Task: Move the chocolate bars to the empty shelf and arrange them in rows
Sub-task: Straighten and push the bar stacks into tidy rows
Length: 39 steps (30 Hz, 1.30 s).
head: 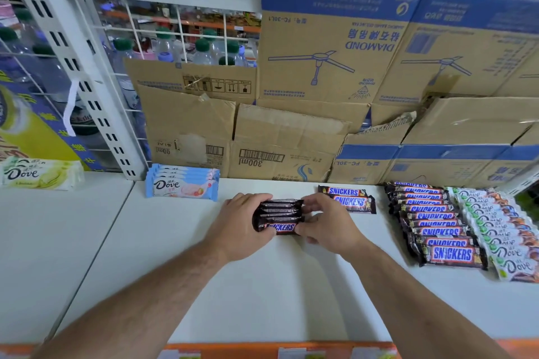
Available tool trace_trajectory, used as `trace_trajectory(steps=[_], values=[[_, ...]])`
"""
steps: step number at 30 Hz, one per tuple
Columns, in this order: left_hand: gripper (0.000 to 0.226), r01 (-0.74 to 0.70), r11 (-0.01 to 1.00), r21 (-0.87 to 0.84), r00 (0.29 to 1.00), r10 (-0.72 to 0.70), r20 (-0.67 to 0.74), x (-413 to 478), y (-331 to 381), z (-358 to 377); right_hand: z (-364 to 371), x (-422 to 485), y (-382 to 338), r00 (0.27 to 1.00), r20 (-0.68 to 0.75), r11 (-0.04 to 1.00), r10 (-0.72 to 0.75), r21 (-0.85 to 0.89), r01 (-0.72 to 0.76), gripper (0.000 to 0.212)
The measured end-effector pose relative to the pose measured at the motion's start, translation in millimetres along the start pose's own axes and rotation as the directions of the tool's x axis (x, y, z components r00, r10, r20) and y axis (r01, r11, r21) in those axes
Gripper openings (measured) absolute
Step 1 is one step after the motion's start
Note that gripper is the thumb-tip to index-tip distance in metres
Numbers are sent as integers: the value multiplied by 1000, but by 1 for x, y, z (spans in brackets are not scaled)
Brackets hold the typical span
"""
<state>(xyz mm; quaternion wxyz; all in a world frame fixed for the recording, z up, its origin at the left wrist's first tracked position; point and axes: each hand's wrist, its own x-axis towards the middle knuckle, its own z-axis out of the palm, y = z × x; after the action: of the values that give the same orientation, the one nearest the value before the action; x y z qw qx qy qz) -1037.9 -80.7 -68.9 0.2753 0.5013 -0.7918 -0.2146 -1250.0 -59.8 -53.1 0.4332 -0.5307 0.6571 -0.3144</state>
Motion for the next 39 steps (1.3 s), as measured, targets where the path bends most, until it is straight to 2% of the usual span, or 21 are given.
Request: trace_trajectory(steps=[2, 6, 15, 18, 23, 30, 35, 39], values=[[60, -5, 1000, 5, 1000, 5, 8, -1, 0, 0, 4, -1, -1, 1000, -11, 1000, -2, 26, 2, 37], [59, -17, 1000, 14, 1000, 17, 21, -1, 2, -2, 5, -1, -2, 1000, -26, 1000, -10, 19, 10, 38], [59, 3, 1000, 5, 1000, -3, -3, -1, 1, -1, 8, 8, 1, 994, -5, 975, -112, -192, 109, 56], [60, 43, 999, -11, 999, -43, -7, 6, -1, 1, 8, 17, -1, 988, 8, 956, -156, -250, 153, 47], [60, 122, 991, 57, 992, -122, -9, 31, -5, -1, 11, 39, -16, 983, -25, 929, -182, -333, 164, 41], [60, 176, 977, 125, 984, -176, -4, 53, -8, -1, 14, 63, -21, 986, -55, 943, -156, -306, 132, 34], [62, 228, 974, 16, 972, -226, -59, 56, -8, -1, 14, 68, -25, 987, -56, 951, -148, -282, 126, 28], [62, 229, 953, -196, 946, -266, -186, 46, -6, 5, 14, 65, -26, 984, -101, 968, -149, -220, 124, 33]])
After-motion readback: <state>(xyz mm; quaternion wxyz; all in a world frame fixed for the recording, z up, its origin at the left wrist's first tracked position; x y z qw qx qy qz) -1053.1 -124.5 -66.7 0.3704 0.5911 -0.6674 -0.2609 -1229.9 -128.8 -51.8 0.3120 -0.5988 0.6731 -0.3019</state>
